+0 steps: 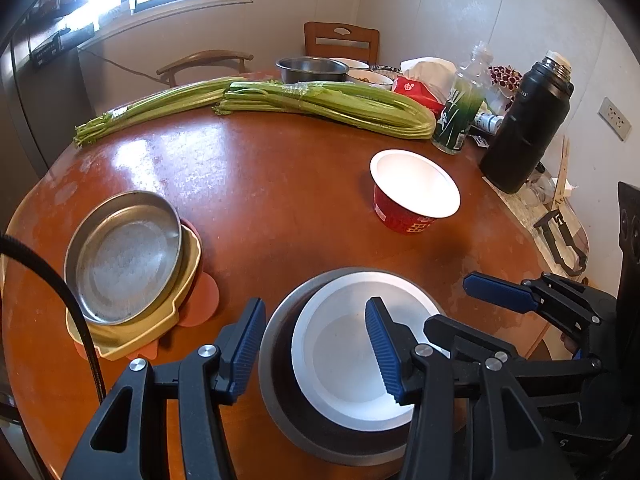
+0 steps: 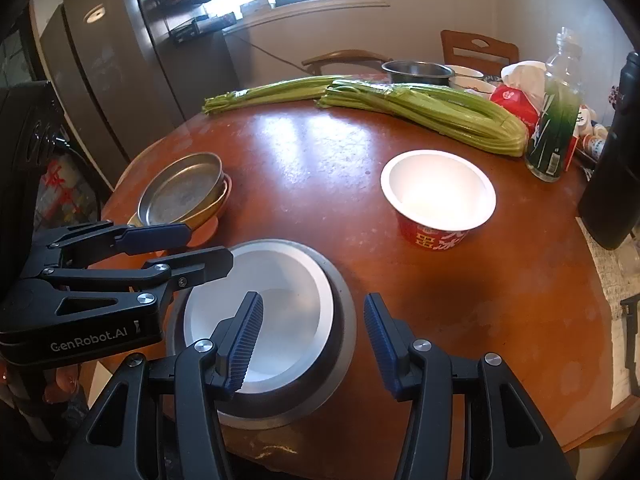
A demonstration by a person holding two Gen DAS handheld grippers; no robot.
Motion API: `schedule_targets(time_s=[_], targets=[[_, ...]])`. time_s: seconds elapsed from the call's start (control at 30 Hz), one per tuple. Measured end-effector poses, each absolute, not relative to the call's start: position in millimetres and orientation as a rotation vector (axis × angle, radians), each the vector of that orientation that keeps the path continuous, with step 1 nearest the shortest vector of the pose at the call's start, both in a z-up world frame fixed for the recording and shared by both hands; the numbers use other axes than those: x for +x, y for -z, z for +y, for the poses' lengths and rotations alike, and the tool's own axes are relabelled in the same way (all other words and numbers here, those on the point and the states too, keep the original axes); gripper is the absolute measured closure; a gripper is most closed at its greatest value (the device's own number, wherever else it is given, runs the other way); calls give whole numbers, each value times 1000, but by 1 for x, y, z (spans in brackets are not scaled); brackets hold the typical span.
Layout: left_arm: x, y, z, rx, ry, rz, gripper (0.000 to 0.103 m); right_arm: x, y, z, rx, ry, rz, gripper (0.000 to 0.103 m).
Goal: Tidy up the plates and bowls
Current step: 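Open the left gripper and release the red bowl inside the steel bowl, then move the left gripper to the second red paper bowl and grasp its rim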
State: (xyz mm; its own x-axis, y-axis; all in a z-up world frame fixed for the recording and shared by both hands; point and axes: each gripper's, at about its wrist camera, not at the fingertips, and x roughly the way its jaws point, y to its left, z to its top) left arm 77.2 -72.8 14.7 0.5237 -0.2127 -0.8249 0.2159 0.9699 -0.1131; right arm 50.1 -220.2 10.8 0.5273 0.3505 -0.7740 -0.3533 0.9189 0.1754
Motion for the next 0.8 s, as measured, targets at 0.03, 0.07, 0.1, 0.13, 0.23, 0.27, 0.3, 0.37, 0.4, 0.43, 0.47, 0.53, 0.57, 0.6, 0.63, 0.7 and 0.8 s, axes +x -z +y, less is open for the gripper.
schedule_targets(time_s=[0.03, 0.07, 0.1, 0.13, 0.23, 0.27, 0.3, 0.37, 0.4, 0.43, 0.47, 0.53, 0.57, 0.6, 0.63, 0.7, 0.8], targets=[[79, -15, -73, 5, 256, 986, 51, 51, -11, -222, -2, -419, 923, 48], [79, -16, -74, 7, 255, 985, 51, 53, -12, -223, -2, -418, 922, 48], [80, -17, -75, 10, 255, 982, 51, 54, -12, -223, -1, -416, 921, 48], [81, -17, -76, 12, 255, 982, 51, 56, -12, -224, 1, -414, 920, 48], [86, -18, -78, 16, 257, 981, 51, 60, -13, -226, 3, -411, 920, 48], [87, -18, -79, 17, 258, 981, 51, 61, -14, -227, 4, -410, 919, 48], [89, -19, -80, 18, 258, 982, 51, 62, -15, -228, 5, -410, 917, 48], [91, -19, -81, 20, 260, 981, 51, 65, -16, -229, 4, -409, 913, 48], [93, -20, -82, 21, 261, 980, 51, 66, -16, -230, 4, -409, 912, 48], [94, -20, -82, 21, 262, 980, 51, 68, -17, -230, 4, -409, 909, 47], [95, -21, -83, 22, 263, 979, 51, 69, -18, -231, 5, -408, 907, 47], [98, -22, -84, 25, 265, 976, 51, 72, -19, -232, 6, -406, 904, 47], [100, -23, -85, 26, 266, 975, 51, 73, -20, -233, 6, -405, 901, 46], [102, -24, -85, 27, 267, 973, 51, 75, -21, -233, 6, -404, 900, 46], [103, -25, -86, 30, 270, 971, 51, 77, -21, -234, 8, -402, 899, 45], [108, -26, -87, 33, 272, 970, 51, 80, -22, -235, 9, -397, 898, 44], [115, -27, -90, 36, 280, 972, 51, 86, -23, -240, 13, -388, 896, 44]])
